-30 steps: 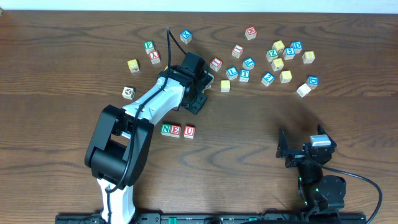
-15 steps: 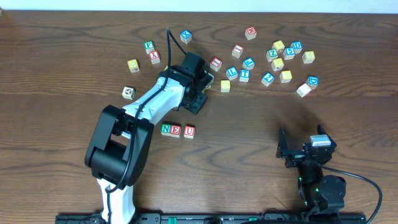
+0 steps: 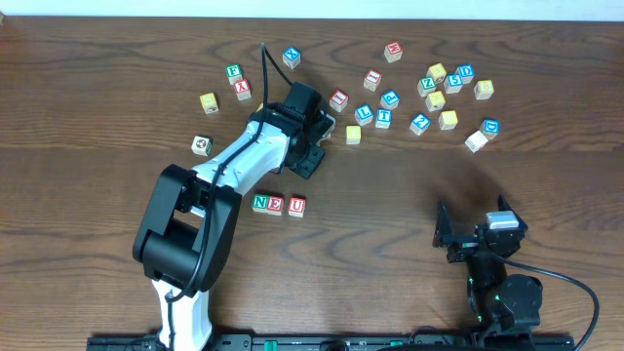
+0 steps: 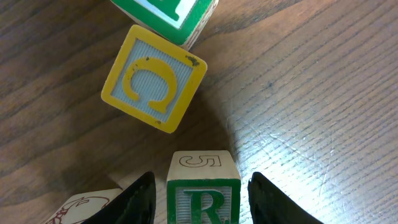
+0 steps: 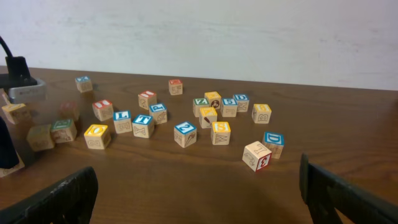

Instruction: Spell out NEURIPS

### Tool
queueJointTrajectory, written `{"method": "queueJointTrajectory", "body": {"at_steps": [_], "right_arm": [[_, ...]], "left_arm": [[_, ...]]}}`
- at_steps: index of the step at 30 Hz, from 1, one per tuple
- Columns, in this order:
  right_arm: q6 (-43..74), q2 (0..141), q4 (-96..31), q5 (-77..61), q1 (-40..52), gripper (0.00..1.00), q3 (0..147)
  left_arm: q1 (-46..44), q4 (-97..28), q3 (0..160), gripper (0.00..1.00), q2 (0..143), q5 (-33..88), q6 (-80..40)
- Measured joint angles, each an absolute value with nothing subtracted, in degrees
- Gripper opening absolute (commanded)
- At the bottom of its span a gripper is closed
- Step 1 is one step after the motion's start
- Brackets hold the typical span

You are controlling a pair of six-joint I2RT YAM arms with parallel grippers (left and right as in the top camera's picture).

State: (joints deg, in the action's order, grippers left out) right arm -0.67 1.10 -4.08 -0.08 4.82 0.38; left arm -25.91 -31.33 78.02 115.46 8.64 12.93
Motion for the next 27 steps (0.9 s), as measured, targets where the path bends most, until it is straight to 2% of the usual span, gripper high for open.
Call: {"method": "queueJointTrajectory", "body": {"at_steps": [4,27], "right_arm": [[-0.67,1.1,-4.08,-0.1,4.82,0.99,0.38],[-0.67,1.1,-4.05,-0.1,4.82,0.99,0.38]], "left_arm": [[-25.91,-31.16,78.02,0.39,115.46,8.64,12.82],[-25.91,-30.72,77.73,0.39,117.36,8.62,12.91]]}}
